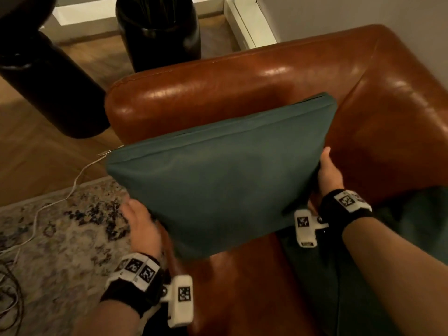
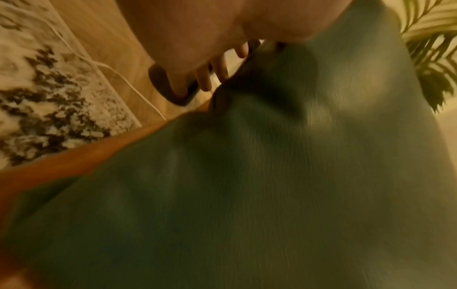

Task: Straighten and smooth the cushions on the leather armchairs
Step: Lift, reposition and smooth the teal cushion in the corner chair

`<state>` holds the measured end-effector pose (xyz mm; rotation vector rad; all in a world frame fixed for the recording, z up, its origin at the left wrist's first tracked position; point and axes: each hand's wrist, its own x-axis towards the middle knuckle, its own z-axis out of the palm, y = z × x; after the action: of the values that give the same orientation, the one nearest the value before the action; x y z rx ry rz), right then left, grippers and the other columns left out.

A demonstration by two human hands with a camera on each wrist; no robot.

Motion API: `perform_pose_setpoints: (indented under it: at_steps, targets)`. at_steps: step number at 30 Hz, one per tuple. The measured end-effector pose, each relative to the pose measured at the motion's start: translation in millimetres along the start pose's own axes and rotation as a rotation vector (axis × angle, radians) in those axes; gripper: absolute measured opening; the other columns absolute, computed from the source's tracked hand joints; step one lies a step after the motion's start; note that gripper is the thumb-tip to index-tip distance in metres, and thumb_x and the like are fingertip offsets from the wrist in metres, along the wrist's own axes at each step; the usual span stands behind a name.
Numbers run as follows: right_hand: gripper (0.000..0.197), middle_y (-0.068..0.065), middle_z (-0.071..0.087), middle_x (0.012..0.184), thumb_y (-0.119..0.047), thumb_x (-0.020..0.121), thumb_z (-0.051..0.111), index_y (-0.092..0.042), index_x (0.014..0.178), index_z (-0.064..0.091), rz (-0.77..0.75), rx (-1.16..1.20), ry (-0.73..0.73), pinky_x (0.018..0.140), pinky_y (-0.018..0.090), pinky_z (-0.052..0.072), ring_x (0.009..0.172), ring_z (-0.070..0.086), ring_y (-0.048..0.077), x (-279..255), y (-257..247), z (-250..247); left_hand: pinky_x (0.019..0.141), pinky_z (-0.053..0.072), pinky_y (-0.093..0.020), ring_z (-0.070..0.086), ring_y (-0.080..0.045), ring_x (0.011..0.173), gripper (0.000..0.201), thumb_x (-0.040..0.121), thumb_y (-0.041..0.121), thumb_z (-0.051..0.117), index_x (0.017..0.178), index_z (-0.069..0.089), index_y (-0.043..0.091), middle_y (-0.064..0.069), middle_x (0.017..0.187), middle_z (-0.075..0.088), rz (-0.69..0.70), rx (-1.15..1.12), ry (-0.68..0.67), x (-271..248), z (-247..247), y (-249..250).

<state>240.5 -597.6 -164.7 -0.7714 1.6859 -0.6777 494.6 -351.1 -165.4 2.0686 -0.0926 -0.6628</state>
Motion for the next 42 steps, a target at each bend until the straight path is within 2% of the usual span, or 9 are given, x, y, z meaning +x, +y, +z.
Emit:
perform_pose_setpoints:
  at_steps: [7, 11, 14, 17, 25, 30, 35, 38, 42]
  targets:
    - [0.046, -0.003, 0.046, 0.063, -0.039, 0.1, 0.043, -0.017, 0.061, 0.051, -0.446, -0.208, 0.184, 0.054, 0.021, 0.03, 0.05, 0.041, 0.0, -4, 5, 8, 0.104, 0.028, -0.019, 0.039, -0.027, 0.135, 0.049, 0.103, 0.034, 0.03, 0.141, 0.037, 0.003, -0.011, 0.145, 0.044, -0.025, -0.109, 0.173, 21, 27, 1]
    - [0.038, -0.015, 0.062, 0.1, -0.049, 0.099, 0.038, -0.031, 0.113, 0.069, -0.179, -0.048, 0.079, 0.087, 0.022, 0.04, 0.094, 0.056, 0.0, -2, 6, -4, 0.091, 0.014, 0.005, 0.026, -0.009, 0.138, 0.048, 0.105, 0.032, 0.021, 0.147, 0.031, 0.011, 0.011, 0.146, 0.025, -0.083, -0.197, 0.141, -1, 25, -4]
    - [0.032, -0.013, 0.064, 0.124, -0.06, 0.085, 0.055, -0.045, 0.11, 0.069, 0.087, 0.155, -0.051, 0.1, 0.045, 0.044, 0.119, 0.055, 0.019, -2, 37, -21, 0.087, 0.019, -0.005, 0.033, -0.008, 0.126, 0.041, 0.104, 0.036, 0.024, 0.137, 0.045, 0.025, 0.01, 0.141, 0.033, -0.238, -0.19, 0.047, -25, 23, -35]
    - [0.036, -0.015, 0.062, 0.127, -0.056, 0.078, 0.067, -0.046, 0.112, 0.067, 0.033, -0.073, -0.07, 0.102, 0.047, 0.042, 0.117, 0.054, 0.018, -9, 64, -23, 0.103, 0.03, -0.028, 0.041, -0.019, 0.128, 0.041, 0.103, 0.02, 0.029, 0.142, 0.037, 0.013, -0.004, 0.144, 0.04, -0.24, -0.052, -0.03, -23, 37, -66]
    - [0.024, -0.008, 0.067, 0.098, -0.029, 0.084, 0.072, -0.027, 0.108, 0.073, -0.104, -0.104, 0.227, 0.089, 0.026, 0.048, 0.096, 0.062, 0.013, -6, 40, -13, 0.081, 0.037, -0.031, 0.053, -0.026, 0.092, 0.016, 0.095, 0.022, 0.053, 0.101, 0.041, 0.014, -0.009, 0.099, 0.052, -0.154, 0.071, 0.183, 17, 41, -67]
    - [0.03, -0.007, 0.062, 0.12, -0.027, 0.09, 0.056, -0.028, 0.119, 0.063, -0.859, -0.313, 0.268, 0.104, 0.046, 0.045, 0.117, 0.056, 0.017, -68, 28, -18, 0.105, 0.038, -0.047, 0.046, -0.035, 0.122, 0.04, 0.089, 0.028, 0.049, 0.124, 0.041, 0.011, -0.015, 0.129, 0.045, 0.343, 0.266, 0.314, -14, -11, -38]
    - [0.05, 0.003, 0.041, 0.151, -0.031, 0.089, 0.055, -0.021, 0.138, 0.051, -1.746, -1.128, -0.552, 0.12, 0.047, 0.016, 0.146, 0.027, 0.022, -155, 60, 55, 0.12, 0.005, -0.047, 0.011, -0.031, 0.148, 0.05, 0.094, 0.031, 0.037, 0.142, 0.036, 0.017, -0.009, 0.157, 0.024, 0.962, 0.614, 0.064, -32, 6, 51]
    - [0.058, -0.003, 0.031, 0.157, -0.05, 0.094, 0.047, -0.03, 0.147, 0.036, -1.856, -1.443, -0.527, 0.12, 0.044, 0.011, 0.147, 0.019, 0.02, -110, 37, 76, 0.12, 0.002, -0.05, 0.007, -0.027, 0.149, 0.055, 0.097, 0.04, 0.028, 0.15, 0.025, 0.028, 0.001, 0.161, 0.017, 0.969, 0.9, -0.011, 8, 17, 80]
    - [0.069, -0.005, 0.016, 0.162, -0.065, 0.093, 0.028, -0.036, 0.153, 0.013, -1.511, -1.456, -0.193, 0.12, 0.05, 0.01, 0.15, 0.008, 0.022, -47, -40, 54, 0.12, 0.003, -0.049, 0.004, -0.026, 0.15, 0.06, 0.096, 0.049, 0.026, 0.153, 0.012, 0.033, 0.0, 0.162, 0.009, 0.979, 1.036, -0.054, 25, 13, 80]
